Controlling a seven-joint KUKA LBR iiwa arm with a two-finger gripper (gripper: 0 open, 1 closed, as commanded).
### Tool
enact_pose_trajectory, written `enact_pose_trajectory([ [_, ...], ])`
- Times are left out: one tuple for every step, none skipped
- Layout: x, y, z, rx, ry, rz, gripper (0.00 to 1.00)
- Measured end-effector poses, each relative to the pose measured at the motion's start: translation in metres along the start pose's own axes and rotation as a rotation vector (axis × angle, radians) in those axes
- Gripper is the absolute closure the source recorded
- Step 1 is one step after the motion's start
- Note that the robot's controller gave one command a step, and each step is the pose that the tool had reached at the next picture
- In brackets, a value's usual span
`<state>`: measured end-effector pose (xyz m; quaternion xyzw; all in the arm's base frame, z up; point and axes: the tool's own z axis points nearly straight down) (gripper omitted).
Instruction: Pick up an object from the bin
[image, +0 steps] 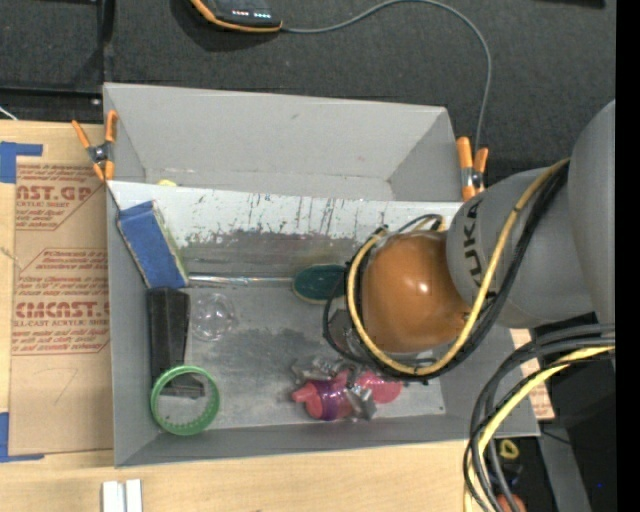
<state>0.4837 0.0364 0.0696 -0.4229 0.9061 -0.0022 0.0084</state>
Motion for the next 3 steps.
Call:
enact_pose_trajectory([
  [0.001,0.002,-0.036,-0.008,0.007,0.000,1.00],
  [0.000,0.002,-0.076,-0.009,0.006,0.001,1.00],
  [-0.001,0.002,-0.108,-0.007,0.004,0.001,1.00],
])
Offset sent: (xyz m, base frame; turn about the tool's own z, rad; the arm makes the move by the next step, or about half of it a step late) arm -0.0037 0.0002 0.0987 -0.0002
